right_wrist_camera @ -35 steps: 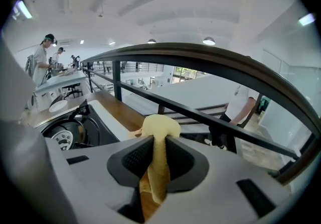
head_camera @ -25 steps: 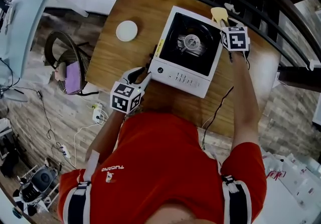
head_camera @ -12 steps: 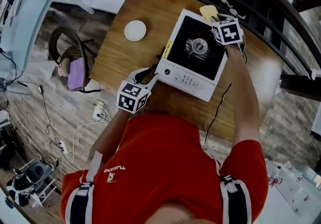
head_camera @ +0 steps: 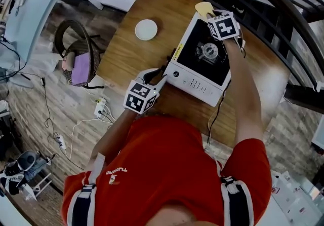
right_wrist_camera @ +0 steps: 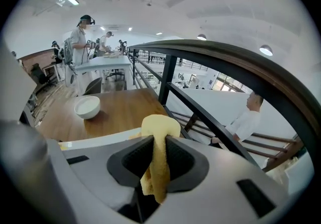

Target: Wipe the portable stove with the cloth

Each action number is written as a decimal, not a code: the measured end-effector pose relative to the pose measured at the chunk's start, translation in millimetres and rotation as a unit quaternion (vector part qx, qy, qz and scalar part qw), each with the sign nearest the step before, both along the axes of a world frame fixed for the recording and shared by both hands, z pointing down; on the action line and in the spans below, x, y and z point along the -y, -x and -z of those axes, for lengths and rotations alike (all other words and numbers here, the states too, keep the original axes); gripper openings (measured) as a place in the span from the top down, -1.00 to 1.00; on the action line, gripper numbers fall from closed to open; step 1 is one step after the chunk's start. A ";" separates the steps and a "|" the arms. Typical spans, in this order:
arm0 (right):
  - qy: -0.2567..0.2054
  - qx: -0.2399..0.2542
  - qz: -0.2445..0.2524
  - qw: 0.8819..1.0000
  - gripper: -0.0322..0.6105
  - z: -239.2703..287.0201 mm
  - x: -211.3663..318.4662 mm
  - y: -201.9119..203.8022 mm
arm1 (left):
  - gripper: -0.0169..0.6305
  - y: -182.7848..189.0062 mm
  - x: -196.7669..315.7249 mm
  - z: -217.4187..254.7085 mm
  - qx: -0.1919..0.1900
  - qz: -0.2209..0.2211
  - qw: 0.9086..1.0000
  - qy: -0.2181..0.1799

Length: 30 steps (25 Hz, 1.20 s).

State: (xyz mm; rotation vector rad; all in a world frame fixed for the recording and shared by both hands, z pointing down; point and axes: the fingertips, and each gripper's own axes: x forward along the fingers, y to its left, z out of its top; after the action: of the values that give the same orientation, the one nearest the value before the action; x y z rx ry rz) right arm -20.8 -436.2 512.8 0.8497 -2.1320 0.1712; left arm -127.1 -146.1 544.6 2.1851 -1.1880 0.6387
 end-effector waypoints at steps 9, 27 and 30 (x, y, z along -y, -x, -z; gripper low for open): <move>-0.005 0.004 0.041 0.999 0.63 2.9 6.2 43.7 | 0.55 -0.4 -0.4 1.0 0.003 -0.002 1.000 0.000; -0.012 -0.026 0.147 0.989 0.64 2.3 -50.0 91.7 | 0.55 0.0 -0.5 1.0 0.000 -0.010 1.000 -0.003; -0.017 -0.044 0.172 0.984 0.64 -1.3 -71.8 91.0 | 0.55 -0.2 -0.7 -0.5 -0.001 -0.011 1.000 -0.004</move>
State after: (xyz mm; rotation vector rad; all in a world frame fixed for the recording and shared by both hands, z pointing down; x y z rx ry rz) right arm -111.9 -364.4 514.1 0.4857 -2.1649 -0.0822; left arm -126.9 -145.5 545.1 2.2080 -1.1698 0.6414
